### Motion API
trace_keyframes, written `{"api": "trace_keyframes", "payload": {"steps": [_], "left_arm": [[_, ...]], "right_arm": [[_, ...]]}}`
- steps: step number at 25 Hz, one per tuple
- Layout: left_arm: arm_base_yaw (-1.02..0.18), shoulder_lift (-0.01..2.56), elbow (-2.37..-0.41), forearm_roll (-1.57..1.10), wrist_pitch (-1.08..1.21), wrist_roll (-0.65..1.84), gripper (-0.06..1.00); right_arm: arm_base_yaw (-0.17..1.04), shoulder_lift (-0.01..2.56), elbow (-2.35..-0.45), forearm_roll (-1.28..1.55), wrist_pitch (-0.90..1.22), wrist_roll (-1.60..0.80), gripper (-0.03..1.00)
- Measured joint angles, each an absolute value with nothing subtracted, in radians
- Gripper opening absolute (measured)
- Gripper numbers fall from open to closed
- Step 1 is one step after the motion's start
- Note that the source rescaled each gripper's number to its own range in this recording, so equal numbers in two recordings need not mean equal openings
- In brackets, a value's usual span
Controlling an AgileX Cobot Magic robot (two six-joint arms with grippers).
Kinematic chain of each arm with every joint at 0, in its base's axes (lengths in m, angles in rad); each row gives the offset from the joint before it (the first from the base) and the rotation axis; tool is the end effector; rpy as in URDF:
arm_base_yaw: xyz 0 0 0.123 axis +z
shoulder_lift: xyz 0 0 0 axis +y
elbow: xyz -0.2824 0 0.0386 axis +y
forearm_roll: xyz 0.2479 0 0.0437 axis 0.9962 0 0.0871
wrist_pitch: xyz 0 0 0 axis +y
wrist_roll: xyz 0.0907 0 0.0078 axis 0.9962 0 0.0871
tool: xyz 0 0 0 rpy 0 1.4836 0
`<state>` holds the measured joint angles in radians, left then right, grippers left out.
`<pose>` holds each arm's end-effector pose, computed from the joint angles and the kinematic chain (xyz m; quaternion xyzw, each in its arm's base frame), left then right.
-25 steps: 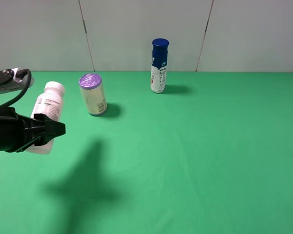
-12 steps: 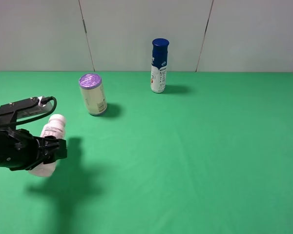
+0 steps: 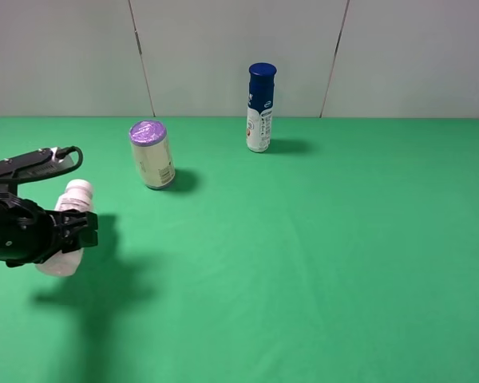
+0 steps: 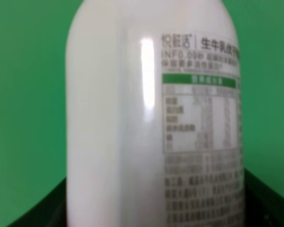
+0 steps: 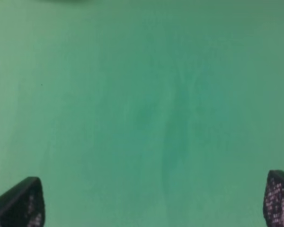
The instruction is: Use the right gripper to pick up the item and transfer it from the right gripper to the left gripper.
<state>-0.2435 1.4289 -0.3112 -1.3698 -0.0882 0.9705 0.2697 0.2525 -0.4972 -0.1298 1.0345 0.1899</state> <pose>0.1902 -0.0393 0.1273 -0.0862 0.9566 -0.0474 0.2742 0.0367 -0.0004 0.2751 -0.0427 0.9044 0.0328 0.4234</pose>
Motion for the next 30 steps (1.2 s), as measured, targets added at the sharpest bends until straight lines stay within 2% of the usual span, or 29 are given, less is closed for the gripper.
{"api": "trace_keyframes", "payload": {"steps": [7,15,30], "left_arm": [[-0.129,1.466,-0.364,-1.26,-0.024,0.967,0.0],[-0.122,1.613,-0.428,-1.204,0.006,0.966,0.0],[-0.122,1.619,-0.439,-1.198,0.006,0.966,0.0]], "right_arm": [[0.27,0.253,-0.497,-0.13,1.035,0.19,1.0],[0.27,0.253,-0.497,-0.129,1.035,0.19,1.0],[0.27,0.253,-0.497,-0.127,1.035,0.19,1.0]]}}
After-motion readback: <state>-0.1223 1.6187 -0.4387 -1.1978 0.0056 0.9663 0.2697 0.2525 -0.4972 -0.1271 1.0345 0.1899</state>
